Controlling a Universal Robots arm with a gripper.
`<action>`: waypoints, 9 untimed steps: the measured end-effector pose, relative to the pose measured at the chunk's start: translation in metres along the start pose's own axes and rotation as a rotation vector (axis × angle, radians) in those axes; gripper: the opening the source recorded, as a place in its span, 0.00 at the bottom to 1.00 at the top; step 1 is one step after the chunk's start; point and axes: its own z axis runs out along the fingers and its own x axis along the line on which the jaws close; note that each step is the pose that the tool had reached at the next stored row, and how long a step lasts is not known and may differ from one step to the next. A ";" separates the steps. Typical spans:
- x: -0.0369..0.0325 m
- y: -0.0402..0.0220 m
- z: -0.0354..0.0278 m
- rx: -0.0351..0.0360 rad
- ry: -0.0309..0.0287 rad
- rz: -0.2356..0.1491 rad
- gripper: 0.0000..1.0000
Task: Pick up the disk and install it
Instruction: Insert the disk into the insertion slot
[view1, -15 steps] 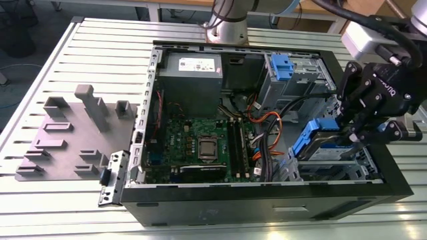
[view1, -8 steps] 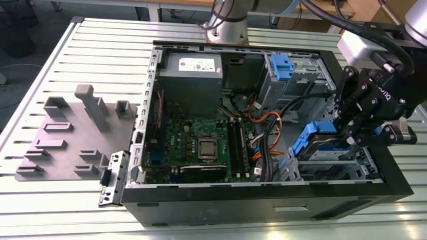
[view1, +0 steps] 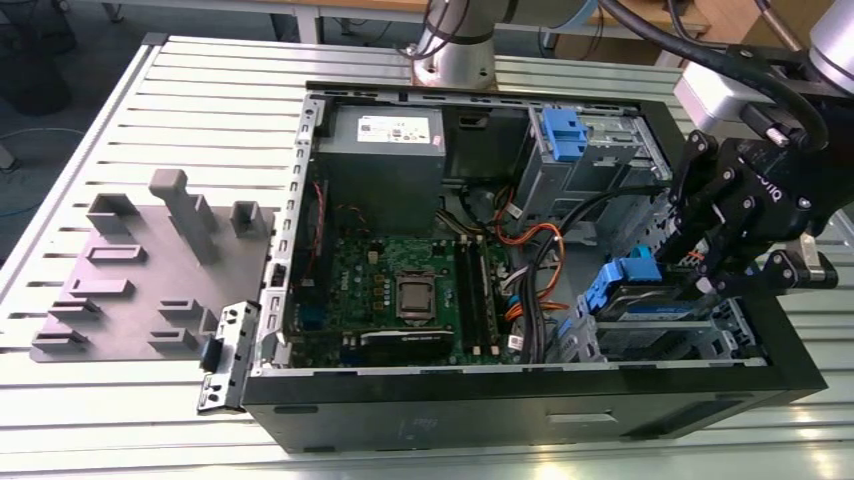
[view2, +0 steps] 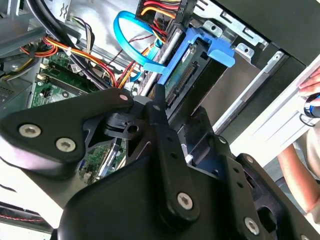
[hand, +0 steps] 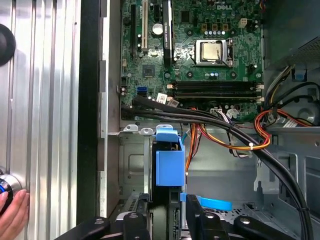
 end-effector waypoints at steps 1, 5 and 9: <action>0.0000 0.0000 0.0000 0.0000 0.0000 0.000 0.42; 0.0000 0.0000 0.0000 0.0000 0.0001 0.000 0.42; 0.0000 0.0000 0.0000 0.0000 0.0002 0.000 0.49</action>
